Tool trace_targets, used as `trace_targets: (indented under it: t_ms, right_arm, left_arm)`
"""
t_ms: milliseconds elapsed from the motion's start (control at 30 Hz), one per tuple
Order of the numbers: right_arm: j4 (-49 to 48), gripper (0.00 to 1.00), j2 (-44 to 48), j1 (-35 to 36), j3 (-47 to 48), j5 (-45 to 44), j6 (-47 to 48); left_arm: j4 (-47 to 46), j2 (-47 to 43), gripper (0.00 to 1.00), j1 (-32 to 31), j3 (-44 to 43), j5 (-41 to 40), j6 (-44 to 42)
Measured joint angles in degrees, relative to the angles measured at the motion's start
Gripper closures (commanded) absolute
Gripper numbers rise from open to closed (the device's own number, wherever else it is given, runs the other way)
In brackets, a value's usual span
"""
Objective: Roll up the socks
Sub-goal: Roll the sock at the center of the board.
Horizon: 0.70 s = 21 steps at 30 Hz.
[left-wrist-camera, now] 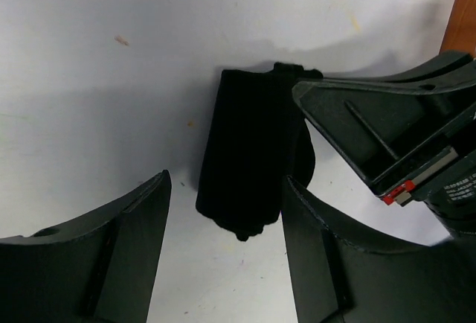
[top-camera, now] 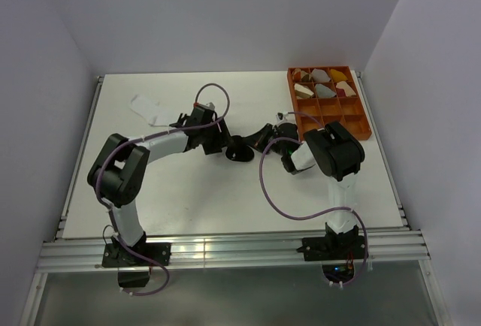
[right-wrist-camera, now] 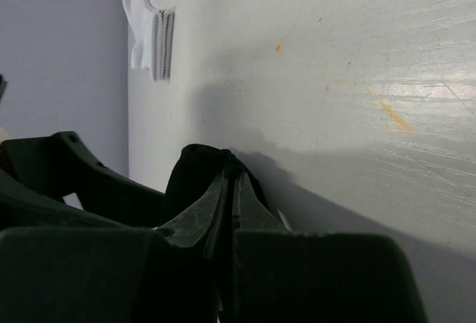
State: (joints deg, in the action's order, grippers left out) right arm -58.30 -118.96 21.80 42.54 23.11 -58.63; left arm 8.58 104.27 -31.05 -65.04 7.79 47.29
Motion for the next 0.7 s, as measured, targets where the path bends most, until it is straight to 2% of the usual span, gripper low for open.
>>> trace_targets:
  t_ms: [233, 400, 533, 633, 700]
  right_arm:
    - [-1.1, 1.0, 0.0, 0.0, -0.8, -0.1, 0.7]
    - [-1.4, 1.0, 0.0, 0.0, -0.9, -0.1, 1.0]
    - [-1.7, 1.0, 0.0, 0.0, -1.0, -0.1, 1.1]
    - [-2.3, 1.0, 0.0, 0.0, -1.4, -0.2, 1.0]
    - [-2.5, 1.0, 0.0, 0.0, -1.4, -0.2, 1.0]
  left_arm:
    - [-5.1, 2.8, 0.37, 0.2, 2.1, 7.9, 2.5]
    - [-8.2, 3.4, 0.44, 0.3, 3.7, 10.7, 3.5]
    - [-10.2, 4.0, 0.58, 0.3, 4.7, 11.7, 4.5]
    - [-10.7, 4.4, 0.76, 0.4, 4.7, 11.9, 4.7]
    - [-10.8, 4.4, 0.83, 0.4, 4.7, 11.9, 4.8]
